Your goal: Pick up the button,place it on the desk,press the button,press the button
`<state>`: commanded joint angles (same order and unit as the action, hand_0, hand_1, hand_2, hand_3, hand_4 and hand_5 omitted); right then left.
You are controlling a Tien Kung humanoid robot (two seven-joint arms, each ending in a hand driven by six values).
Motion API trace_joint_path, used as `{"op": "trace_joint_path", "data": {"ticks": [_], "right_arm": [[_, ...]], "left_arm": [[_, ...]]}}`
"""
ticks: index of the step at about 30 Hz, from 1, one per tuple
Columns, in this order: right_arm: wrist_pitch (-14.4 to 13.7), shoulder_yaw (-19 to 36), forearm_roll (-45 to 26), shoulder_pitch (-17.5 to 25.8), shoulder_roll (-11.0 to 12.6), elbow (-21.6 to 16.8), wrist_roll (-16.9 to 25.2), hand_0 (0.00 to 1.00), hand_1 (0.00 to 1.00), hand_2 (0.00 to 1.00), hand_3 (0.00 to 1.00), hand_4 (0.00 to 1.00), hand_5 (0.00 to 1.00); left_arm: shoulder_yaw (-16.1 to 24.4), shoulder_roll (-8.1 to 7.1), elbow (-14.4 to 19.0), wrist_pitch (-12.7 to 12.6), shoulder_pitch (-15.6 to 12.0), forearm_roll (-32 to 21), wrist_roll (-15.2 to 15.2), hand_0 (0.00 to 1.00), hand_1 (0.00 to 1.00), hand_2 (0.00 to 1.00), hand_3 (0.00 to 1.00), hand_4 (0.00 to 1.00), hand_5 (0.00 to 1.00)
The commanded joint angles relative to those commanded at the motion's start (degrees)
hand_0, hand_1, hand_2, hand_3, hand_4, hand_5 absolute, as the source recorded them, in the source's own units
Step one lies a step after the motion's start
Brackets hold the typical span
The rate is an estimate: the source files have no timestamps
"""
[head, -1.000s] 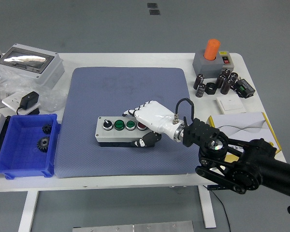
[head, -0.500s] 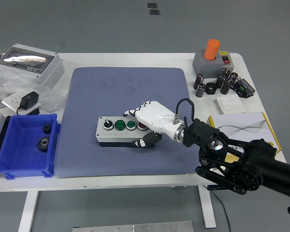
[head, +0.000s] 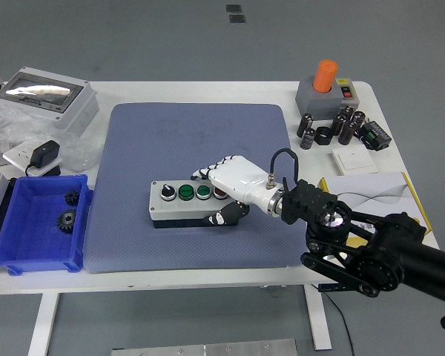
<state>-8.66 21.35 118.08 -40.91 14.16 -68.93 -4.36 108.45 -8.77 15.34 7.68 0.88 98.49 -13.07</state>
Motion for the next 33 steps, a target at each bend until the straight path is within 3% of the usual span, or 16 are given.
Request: {"op": "trace_joint_path", "data": {"ticks": [5, 6, 15, 27, 33], "right_arm": [[0.7, 0.5, -0.1, 0.2, 1.2, -1.3, -0.6, 0.745, 0.725, 0.785, 0.826, 0.577, 0.015], [0.9, 0.5, -0.4, 0.2, 1.7, -1.7, -0.7, 0.825, 0.824, 0.885, 0.951, 0.640, 0.032], [2.9, 1.6, -5.1, -0.1, 6.9, -6.9, -0.1, 0.852, 0.861, 0.916, 0.982, 0.684, 0.059], [2.3, -0.7, -10.8, -0.1, 9.6, -9.7, 0.1, 0.863, 0.874, 0.928, 0.994, 0.665, 0.041], [6.9, -2.3, -16.4, -1.9, 8.8, -9.5, -0.2, 0.865, 0.876, 0.931, 0.993, 0.702, 0.096]], "left_arm": [[0.4, -0.06, 0.1, 0.2, 0.0, 0.5, -0.1, 0.701, 0.683, 0.678, 0.824, 0.642, 0.898], [0.4, -0.07, 0.1, 0.3, 0.0, 0.6, -0.1, 0.701, 0.682, 0.677, 0.822, 0.644, 0.899], [0.9, -0.04, 0.0, 0.7, 0.1, 1.1, -0.2, 0.701, 0.681, 0.676, 0.821, 0.644, 0.897], [1.0, 0.00, 0.1, 1.0, 0.1, 1.3, -0.1, 0.700, 0.681, 0.675, 0.820, 0.636, 0.887], [1.2, 0.00, 0.1, 1.3, 0.3, 1.7, 0.2, 0.699, 0.680, 0.674, 0.820, 0.632, 0.878]]}}
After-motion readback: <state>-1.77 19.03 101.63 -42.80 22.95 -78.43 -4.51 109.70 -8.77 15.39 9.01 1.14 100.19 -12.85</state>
